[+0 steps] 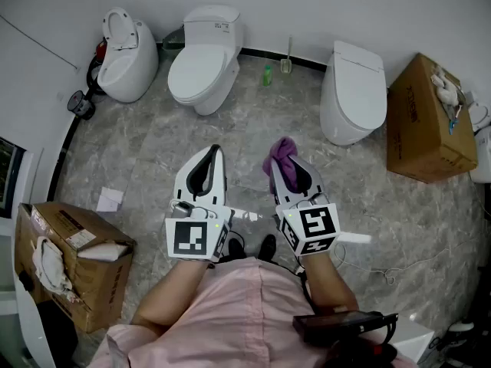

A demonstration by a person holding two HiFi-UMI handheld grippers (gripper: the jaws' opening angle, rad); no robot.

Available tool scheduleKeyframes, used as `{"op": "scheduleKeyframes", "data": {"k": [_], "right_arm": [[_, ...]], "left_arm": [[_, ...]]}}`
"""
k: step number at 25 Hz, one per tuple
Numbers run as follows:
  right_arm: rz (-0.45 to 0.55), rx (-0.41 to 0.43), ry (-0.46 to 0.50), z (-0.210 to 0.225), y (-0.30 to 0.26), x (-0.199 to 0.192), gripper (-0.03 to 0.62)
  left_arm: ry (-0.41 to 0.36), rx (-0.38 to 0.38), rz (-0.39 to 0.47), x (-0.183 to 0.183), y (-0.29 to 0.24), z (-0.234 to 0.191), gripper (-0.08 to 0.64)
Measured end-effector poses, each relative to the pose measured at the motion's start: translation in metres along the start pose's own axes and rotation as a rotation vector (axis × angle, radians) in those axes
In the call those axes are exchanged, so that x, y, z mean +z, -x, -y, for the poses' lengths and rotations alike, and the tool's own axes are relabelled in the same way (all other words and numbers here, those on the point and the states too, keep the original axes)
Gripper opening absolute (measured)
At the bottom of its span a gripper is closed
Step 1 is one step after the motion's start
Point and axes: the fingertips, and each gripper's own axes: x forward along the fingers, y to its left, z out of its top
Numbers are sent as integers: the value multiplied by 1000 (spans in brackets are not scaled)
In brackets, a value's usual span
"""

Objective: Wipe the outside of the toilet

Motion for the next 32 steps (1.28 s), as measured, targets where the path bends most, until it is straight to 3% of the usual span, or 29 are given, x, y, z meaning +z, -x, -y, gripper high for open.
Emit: {"op": "scheduleKeyframes", "data": {"k": [20,26,32], "right_arm": [[10,31,-48,45,-3,-10,78],[-12,41,-27,62,-46,-14,78],[-42,44,-28,89,-131,-19,78]], "left_arm": [[6,26,-36,-22,-21,28,3],[25,27,-46,-42,-61,8,3],[59,44,-67,-74,-133,-46,3]]}}
